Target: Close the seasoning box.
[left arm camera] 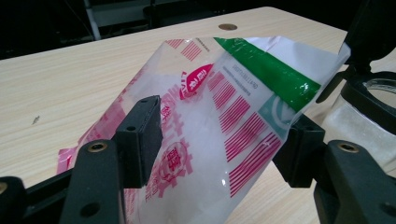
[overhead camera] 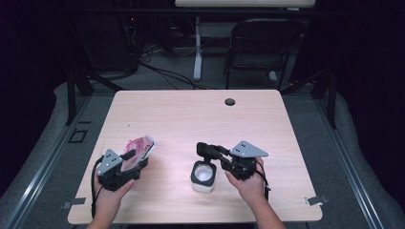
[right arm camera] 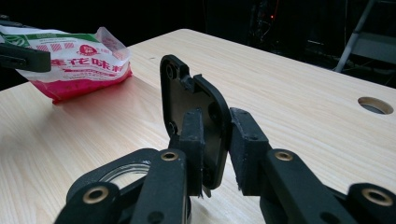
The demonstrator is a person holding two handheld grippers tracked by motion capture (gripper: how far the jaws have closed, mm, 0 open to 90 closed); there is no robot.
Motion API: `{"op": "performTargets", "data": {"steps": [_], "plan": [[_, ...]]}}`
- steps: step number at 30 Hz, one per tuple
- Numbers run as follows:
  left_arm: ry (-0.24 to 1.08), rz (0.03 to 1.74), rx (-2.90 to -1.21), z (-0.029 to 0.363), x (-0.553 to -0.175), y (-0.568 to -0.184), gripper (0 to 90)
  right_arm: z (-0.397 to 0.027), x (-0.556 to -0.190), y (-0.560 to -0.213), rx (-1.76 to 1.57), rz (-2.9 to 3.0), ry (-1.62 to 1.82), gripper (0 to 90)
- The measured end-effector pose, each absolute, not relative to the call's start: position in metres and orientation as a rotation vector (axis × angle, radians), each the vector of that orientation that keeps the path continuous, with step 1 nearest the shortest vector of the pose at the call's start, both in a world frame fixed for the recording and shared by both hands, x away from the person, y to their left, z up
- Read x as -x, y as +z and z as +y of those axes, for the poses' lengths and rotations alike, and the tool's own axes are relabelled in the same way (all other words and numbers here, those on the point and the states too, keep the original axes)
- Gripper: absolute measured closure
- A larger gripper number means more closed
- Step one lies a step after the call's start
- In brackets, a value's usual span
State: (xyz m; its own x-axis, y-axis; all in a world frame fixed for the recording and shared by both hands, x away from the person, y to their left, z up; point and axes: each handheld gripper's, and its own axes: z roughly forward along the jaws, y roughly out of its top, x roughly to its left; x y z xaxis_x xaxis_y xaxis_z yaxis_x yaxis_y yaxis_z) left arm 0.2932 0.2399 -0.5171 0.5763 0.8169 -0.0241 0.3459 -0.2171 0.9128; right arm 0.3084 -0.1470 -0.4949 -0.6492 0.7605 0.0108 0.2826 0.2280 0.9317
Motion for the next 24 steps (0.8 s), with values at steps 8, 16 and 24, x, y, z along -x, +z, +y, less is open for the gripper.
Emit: {"op": "performTargets", "data": {"steps": [8, 16, 24], "plan": [[0.563, 0.926, -1.834, 0.230, -0.290, -0.512, 39.6, -0.147, -0.306, -0.493, -0.946, 2.066, 1.406, 79.1], [0.546, 0.867, -1.891, 0.210, -0.289, -0.512, 39.6, -0.140, -0.294, -0.491, -0.866, 2.082, 1.349, 77.4], [0.531, 0.825, -1.910, 0.197, -0.286, -0.513, 39.6, -0.137, -0.290, -0.491, -0.828, 2.105, 1.346, 76.0]]}}
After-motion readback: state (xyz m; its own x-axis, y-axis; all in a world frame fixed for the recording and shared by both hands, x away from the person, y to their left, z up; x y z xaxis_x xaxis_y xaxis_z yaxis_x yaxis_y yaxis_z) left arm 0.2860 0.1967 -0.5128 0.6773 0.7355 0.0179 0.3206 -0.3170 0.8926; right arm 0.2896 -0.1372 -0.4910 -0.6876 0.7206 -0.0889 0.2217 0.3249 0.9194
